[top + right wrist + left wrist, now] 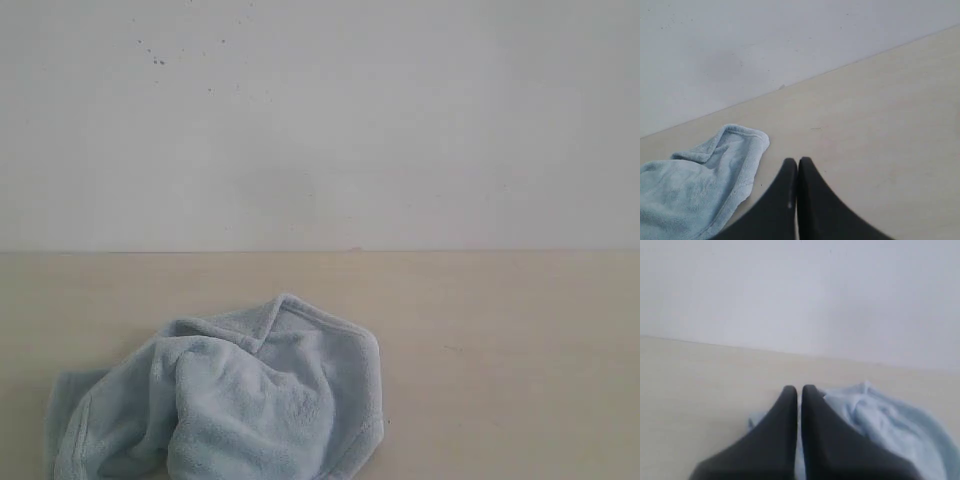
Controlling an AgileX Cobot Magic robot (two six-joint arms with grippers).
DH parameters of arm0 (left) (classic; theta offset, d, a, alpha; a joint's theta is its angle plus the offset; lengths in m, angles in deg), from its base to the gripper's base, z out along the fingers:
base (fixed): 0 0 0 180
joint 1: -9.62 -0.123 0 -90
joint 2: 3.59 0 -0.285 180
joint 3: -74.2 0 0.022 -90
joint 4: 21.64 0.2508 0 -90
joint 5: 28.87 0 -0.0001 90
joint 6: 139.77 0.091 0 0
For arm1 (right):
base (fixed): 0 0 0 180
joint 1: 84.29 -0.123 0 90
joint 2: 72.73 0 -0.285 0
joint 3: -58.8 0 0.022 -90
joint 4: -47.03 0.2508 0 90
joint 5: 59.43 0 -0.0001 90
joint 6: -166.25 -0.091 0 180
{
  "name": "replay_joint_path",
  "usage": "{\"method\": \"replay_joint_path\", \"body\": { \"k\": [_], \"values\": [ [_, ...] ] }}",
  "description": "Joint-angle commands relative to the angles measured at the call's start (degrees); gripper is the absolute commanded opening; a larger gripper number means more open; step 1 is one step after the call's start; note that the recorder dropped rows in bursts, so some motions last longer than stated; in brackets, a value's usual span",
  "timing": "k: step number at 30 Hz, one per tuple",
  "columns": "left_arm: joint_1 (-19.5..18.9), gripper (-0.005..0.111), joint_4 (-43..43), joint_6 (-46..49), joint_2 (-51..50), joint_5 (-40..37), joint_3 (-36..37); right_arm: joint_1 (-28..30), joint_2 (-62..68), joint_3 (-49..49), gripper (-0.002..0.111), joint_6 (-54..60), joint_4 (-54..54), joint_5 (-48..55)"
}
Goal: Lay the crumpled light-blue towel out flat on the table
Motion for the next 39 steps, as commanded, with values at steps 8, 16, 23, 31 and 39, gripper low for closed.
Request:
{"method": "replay_joint_path", "body": {
  "k": [8,16,23,31,39],
  "values": [
    [-0.07,0.004,-8.31,-2.4,-0.16,54.19,-1.31,0.02,0.07,-0.02,0.0,0.17,-0.08,-0.17],
    [-0.07,0.004,4.59,8.23,-27.62,32.38,-17.64,0.02,0.07,-0.02,0.0,0.17,-0.08,-0.17],
    [0.3,0.004,14.59,8.1,-66.67,-5.42,-38.13,0.02,0.07,-0.02,0.0,0.17,-0.08,0.31],
    [0.3,0.004,-0.99,14.26,-85.03,-32.91,-50.69,0.02,0.07,-0.02,0.0,0.17,-0.08,0.21],
    [0.3,0.004,-27.54,41.9,-88.29,-33.25,-50.5,0.02,0.07,-0.02,0.0,0.17,-0.08,0.21]
  ]
}}
